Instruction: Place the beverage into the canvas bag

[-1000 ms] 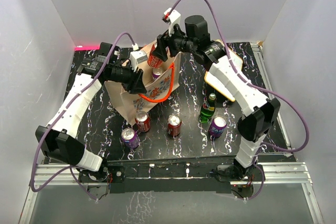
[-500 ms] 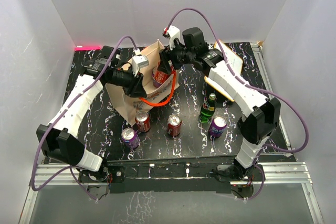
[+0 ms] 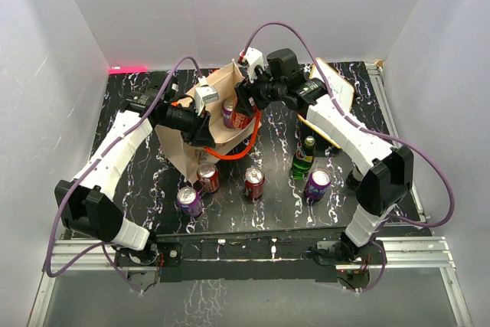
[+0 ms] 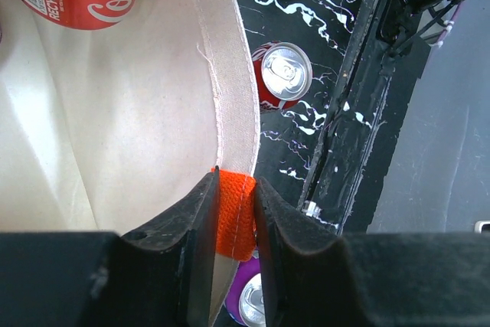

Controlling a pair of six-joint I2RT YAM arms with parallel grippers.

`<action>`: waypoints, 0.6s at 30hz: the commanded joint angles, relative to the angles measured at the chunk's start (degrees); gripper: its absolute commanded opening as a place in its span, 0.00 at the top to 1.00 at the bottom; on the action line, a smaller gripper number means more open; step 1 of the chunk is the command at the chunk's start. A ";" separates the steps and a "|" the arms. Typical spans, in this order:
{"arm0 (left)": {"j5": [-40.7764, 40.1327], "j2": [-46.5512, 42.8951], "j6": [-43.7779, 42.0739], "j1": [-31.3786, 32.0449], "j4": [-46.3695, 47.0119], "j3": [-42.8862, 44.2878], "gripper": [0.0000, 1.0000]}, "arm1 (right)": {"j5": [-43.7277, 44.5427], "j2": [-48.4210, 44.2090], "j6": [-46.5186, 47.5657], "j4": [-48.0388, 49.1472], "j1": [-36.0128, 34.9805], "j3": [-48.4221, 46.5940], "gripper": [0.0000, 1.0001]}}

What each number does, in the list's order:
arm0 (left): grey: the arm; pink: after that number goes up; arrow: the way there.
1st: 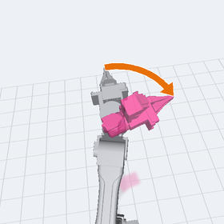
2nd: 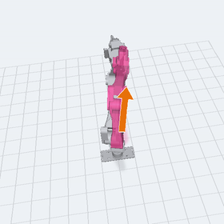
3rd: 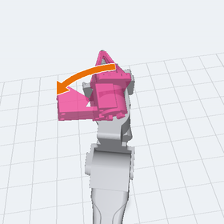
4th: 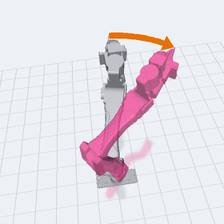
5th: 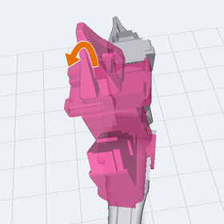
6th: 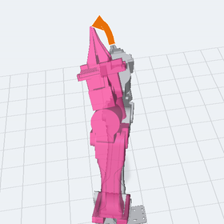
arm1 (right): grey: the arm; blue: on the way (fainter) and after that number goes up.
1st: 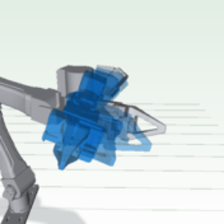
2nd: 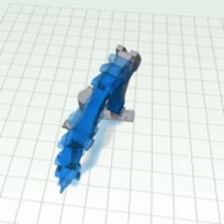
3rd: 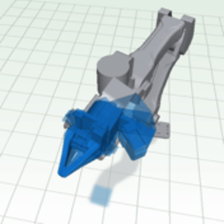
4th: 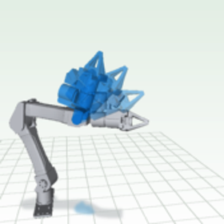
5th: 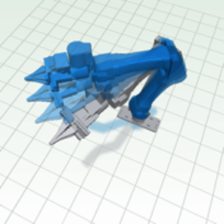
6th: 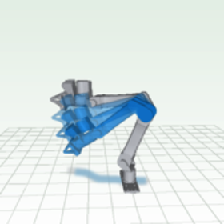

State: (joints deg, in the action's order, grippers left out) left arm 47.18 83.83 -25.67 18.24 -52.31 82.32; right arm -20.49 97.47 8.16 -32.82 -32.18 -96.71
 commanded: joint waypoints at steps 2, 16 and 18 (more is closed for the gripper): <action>2.35 0.02 -0.13 0.04 -1.86 -1.23 0.79 | -1.13 1.50 0.20 7.43 0.04 -6.37 0.92; 1.89 0.25 0.00 0.05 -1.63 -0.96 0.93 | 0.87 16.22 4.39 1.94 -3.07 -22.82 0.92; 1.78 0.19 -0.05 0.04 -1.52 -1.11 0.97 | 1.21 16.69 5.30 1.27 -3.20 -23.21 0.92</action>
State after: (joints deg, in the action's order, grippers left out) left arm 47.57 84.14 -25.47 18.24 -51.88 82.15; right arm -19.49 115.18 11.18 -34.20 -34.92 -114.72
